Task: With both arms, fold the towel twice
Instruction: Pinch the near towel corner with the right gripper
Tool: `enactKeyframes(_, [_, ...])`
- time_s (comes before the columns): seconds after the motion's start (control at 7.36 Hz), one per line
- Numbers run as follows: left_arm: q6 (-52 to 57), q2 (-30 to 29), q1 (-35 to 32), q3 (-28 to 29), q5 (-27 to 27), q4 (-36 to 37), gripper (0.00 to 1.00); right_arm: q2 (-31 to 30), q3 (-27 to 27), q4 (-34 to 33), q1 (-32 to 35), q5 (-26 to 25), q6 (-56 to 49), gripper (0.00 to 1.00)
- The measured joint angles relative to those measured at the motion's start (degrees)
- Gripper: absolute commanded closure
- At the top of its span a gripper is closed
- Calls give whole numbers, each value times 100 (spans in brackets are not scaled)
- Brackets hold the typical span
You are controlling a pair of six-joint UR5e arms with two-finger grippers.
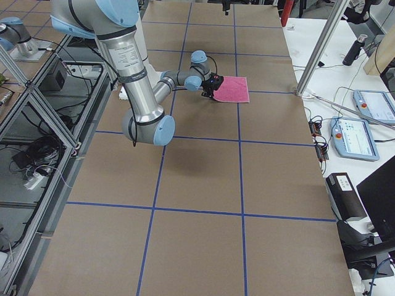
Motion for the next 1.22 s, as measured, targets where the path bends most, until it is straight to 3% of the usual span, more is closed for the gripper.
enactKeyframes(0.27, [0,0,0,1,0,1,0,-7,6,-1,0,0,-2,82])
enactKeyframes(0.54, [-125,-7,9,0,5,-10,0,-12,7,0,0,0,-8,99])
enactKeyframes(1.22, [-555,-106,146,-4,20,-110,0,-60,80,-12,17,3,-18,100])
